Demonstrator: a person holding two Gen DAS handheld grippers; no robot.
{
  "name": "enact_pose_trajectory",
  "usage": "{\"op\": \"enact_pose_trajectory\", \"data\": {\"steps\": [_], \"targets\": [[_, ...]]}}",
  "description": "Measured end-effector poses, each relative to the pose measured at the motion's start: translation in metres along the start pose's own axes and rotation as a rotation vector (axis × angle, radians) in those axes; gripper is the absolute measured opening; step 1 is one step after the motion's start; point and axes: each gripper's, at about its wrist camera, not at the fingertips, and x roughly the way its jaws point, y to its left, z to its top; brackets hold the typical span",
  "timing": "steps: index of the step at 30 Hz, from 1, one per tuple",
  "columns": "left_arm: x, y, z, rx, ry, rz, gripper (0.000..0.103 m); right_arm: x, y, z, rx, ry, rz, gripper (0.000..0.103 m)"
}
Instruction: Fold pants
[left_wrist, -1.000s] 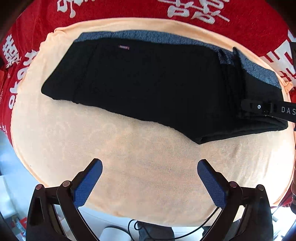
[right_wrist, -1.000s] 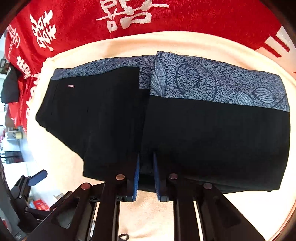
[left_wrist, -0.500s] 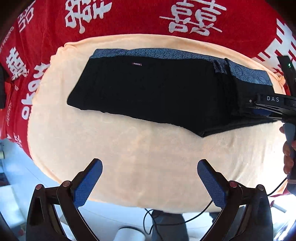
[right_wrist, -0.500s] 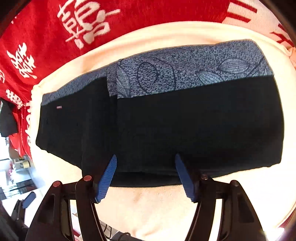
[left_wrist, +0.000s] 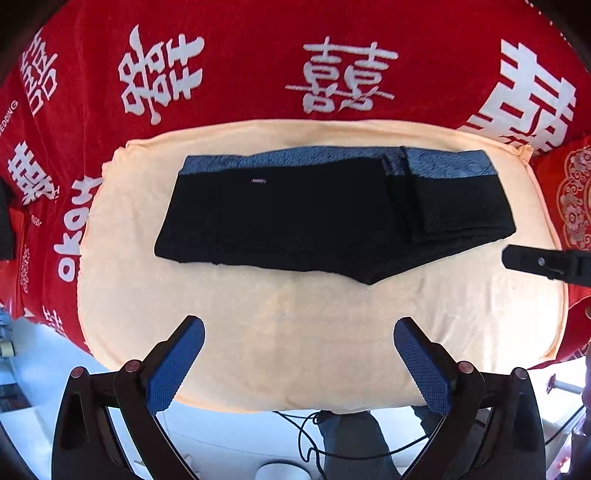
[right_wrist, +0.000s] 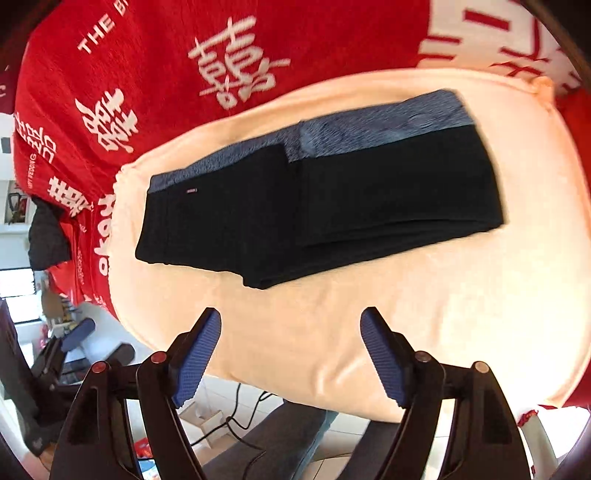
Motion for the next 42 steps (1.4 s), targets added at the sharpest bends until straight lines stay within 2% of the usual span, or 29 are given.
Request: {"op": "enact_pose_trajectory", "data": {"steps": [13,18,30,42], "targets": [[-0.028,-0.003,0.0,-0.029,-0.049,-0.049,0.103,-0.06,-0.012,-0.018,0.091,-0.099,-0.125,0.088],[-0.033,-0.003,0.002,-0.026,-0.073,-0.055,0.103,-0.063,-0.015,-0.02,0.129,-0.094,-0.145,0.088],[-0.038,0.005,0.014,-0.07,-0.114,-0.071,0.103,-0.071,-0.013,-0.012,0.131,-0.116,-0.175,0.088],[-0.029,0.013,0.012,-0.113,-0.106,-0.097,0.103,-0.065,-0.003,-0.005,0.084,-0.09,-0.211,0.088]]}}
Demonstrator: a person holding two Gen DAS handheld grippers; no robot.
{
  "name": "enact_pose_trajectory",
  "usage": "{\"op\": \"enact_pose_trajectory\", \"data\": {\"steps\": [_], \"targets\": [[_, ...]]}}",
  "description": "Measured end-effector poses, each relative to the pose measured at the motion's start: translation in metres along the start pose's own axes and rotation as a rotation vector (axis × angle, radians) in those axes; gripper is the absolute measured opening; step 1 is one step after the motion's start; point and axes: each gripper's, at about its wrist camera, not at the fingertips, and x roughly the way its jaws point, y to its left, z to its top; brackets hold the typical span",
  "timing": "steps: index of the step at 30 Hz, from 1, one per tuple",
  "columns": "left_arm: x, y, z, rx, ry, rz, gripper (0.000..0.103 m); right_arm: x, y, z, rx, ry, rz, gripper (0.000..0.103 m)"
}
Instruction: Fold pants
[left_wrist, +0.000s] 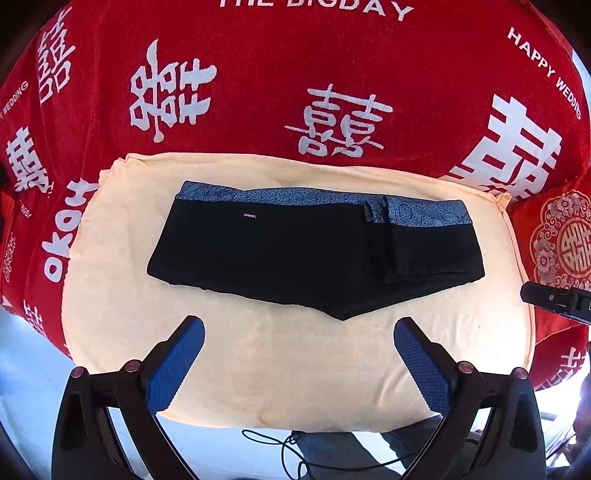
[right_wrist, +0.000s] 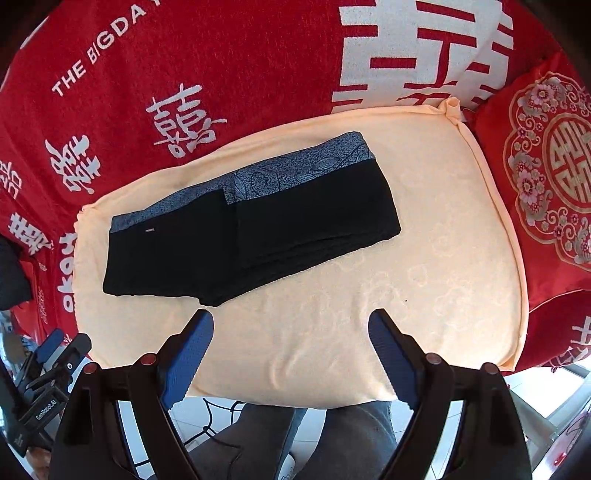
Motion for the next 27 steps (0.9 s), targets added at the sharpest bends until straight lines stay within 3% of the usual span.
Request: {"op": "enact_pose_trajectory", "data": {"steps": [27], "targets": [[0.015,0.02,-0.007,-0.092,0.002,-0.023,0.103,0.004,0.017,0.0,-0.085,0.028,-0.058,0.088]]}}
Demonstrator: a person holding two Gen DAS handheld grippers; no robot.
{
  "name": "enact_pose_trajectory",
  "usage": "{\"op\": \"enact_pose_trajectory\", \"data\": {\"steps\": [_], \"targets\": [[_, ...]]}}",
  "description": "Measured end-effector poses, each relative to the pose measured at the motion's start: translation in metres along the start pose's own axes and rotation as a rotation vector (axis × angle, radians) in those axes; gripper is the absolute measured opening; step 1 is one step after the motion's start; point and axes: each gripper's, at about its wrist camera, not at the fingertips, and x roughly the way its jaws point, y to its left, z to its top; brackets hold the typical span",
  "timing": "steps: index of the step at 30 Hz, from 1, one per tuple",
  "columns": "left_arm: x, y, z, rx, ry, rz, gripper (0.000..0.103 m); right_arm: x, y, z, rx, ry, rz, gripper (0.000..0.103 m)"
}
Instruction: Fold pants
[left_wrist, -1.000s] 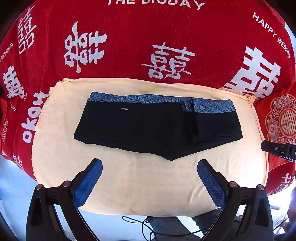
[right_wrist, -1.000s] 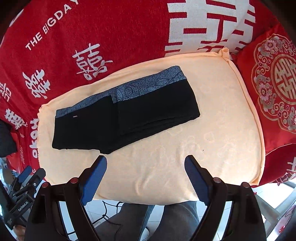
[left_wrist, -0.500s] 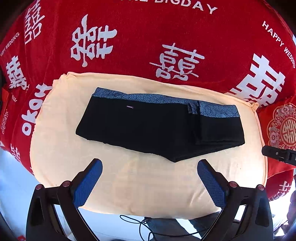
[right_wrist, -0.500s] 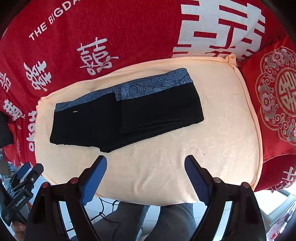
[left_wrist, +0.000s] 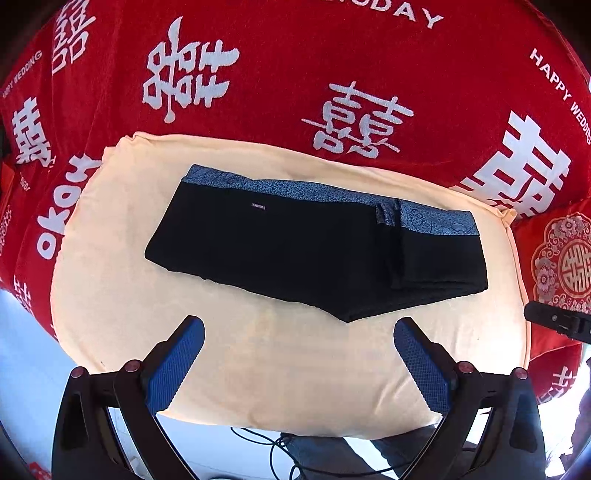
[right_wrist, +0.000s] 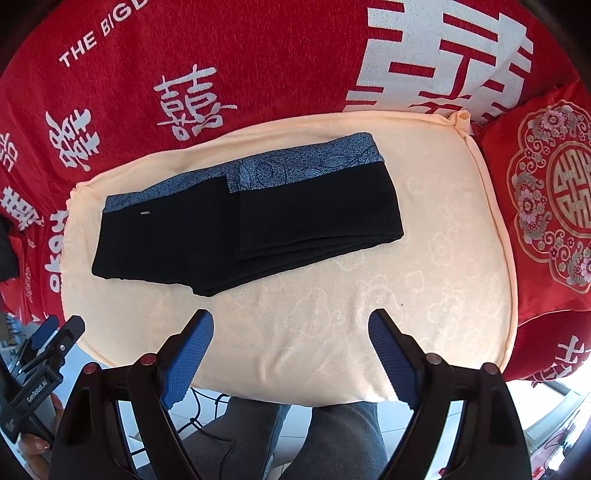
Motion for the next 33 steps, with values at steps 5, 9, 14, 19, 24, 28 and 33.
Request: {"op": "enact_pose_trajectory", "data": {"steps": [5,9,14,19,24,28,33], "targets": [[0.012,0.013,-0.006,-0.046,0.011,0.003,0.103,0.006,0.003,-0.01,-0.016,0.017,-0.014,0.088],[0.026,0.033,-0.014,-0.11,0.028,0.01,0.103,0.019,0.01,-0.016,-0.037,0.045,-0.018,0.088],[0.054,0.068,-0.029,-0.215,0.07,0.01,0.103,0.052,0.027,-0.016,-0.089,0.101,-0.022,0.088],[0.079,0.102,-0.032,-0.303,0.07,0.038,0.103,0.098,0.055,-0.006,-0.174,0.137,-0.018,0.088],[0.11,0.129,-0.021,-0.375,0.036,0.011,0.103,0.137,0.085,0.011,-0.275,0.117,-0.014,0.088],[0.14,0.15,-0.012,-0.451,-0.021,-0.063,0.103,0.166,0.106,0.026,-0.403,0.028,-0.043,0.088],[0.168,0.172,-0.011,-0.553,-0.08,-0.172,0.103,0.204,0.105,0.029,-0.457,-0.004,-0.017,0.1]]}}
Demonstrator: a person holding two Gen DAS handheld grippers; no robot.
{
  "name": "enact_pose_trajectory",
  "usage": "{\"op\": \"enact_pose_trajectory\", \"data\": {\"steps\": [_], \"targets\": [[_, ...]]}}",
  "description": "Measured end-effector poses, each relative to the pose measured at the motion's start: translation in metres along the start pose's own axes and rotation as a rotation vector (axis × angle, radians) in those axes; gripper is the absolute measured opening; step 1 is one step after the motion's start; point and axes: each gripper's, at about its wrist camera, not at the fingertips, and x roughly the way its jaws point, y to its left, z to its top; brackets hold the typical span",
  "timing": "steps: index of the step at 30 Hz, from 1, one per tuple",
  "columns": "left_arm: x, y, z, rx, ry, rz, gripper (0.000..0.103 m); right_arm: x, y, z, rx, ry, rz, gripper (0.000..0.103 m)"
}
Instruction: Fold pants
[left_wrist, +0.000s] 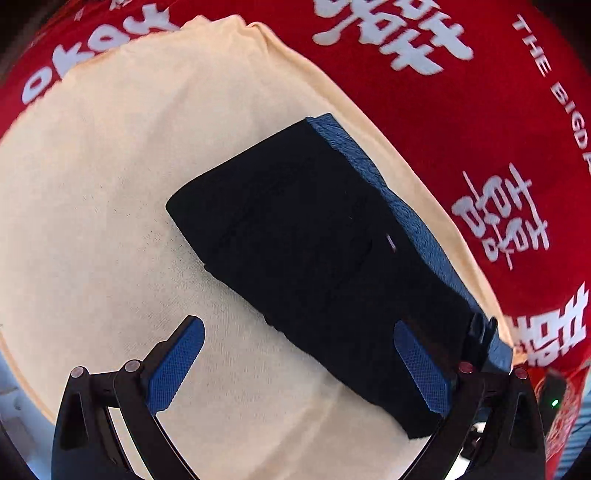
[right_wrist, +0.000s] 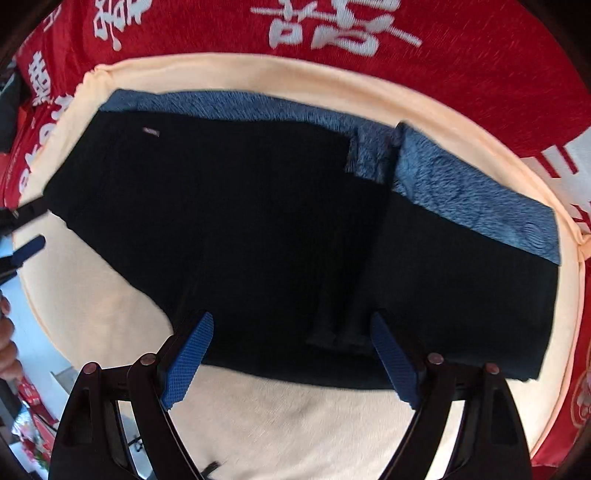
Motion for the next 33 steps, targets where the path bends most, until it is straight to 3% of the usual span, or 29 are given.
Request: {"op": "enact_pose_trajectory", "data": {"steps": [4,11,20,27,33], "targets": [[0.004,0.008,-0.005,0.006,0.016,0.018,0.103,0.0,0.002,-0.009,-0.033,-0.051,-0.009,0.102],[0.0,-0.007,-0.006,0.062,0.031,0.076,0.103,-0.012,0.001,-0.004,0.015,-0.045,-0.007,0.102],[0.025,-0.022,0.007,-0.012,0.055,-0.076,0.103,-0.016,-0.037,-0.014,0.139,-0.09,0.148,0.102],[0.028,-0.016,0.013,-0.073,0.01,-0.175,0.103,-0.013,-0.032,-0.021,0.077,-0.082,0.132,0.103],[0.019,-0.011,0.02,-0.119,-0.006,-0.315,0.103,-0.008,-0.027,-0.014,0.063,-0.066,0.13,0.103]]}}
